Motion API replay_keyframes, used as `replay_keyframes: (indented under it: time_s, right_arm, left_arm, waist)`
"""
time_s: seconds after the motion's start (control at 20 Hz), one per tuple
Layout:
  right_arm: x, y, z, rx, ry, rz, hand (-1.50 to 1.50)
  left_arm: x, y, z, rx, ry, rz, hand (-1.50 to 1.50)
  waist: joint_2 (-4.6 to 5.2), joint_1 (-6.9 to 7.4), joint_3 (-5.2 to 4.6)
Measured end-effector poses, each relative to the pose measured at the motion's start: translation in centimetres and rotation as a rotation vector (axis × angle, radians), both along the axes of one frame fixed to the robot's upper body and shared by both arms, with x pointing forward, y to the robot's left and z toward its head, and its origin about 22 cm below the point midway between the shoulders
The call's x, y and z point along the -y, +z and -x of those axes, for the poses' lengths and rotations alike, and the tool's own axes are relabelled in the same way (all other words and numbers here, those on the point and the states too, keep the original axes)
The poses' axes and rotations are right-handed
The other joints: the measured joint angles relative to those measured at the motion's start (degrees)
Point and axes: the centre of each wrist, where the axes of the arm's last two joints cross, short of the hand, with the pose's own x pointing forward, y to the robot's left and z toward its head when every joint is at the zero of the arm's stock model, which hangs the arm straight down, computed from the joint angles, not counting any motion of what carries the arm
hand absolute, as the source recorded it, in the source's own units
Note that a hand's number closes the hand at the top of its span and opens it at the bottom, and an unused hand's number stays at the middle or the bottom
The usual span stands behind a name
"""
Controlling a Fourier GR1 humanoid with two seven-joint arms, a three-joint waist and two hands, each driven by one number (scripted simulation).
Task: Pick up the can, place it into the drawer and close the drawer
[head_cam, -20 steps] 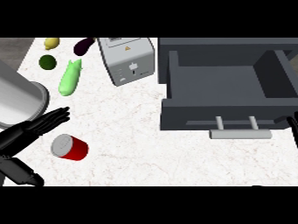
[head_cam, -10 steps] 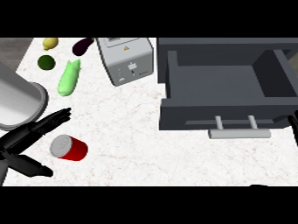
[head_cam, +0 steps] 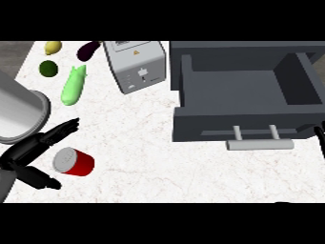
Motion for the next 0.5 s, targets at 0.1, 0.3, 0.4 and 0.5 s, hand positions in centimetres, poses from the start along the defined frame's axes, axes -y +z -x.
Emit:
replay_keyframes:
  time_s: [0.1, 0.3, 0.4, 0.5]
  right_arm:
    - [-0.1, 0.2, -0.2, 0.000, -0.002, 0.000, -1.50]
    - [0.2, 1.0, -0.1, 0.008, -0.001, 0.003, -1.50]
    - [0.1, 1.1, -0.2, 0.010, 0.001, 0.000, -1.50]
    - [0.1, 0.8, -0.2, 0.013, -0.002, -0.001, -1.50]
  left_arm:
    - [0.3, -1.0, 0.1, -0.012, 0.001, -0.008, -1.50]
    - [0.3, -2.1, 0.0, -0.025, 0.005, -0.022, -1.50]
    - [0.6, -2.2, -0.4, -0.019, -0.002, -0.023, -1.50]
    - [1.2, -2.7, -0.6, -0.018, -0.010, -0.014, -1.50]
  waist:
    - [0.03, -0.02, -0.01]
    - [0.02, -0.12, -0.02]
    - [0.01, -0.09, -0.02]
    - [0.03, -0.08, 0.00]
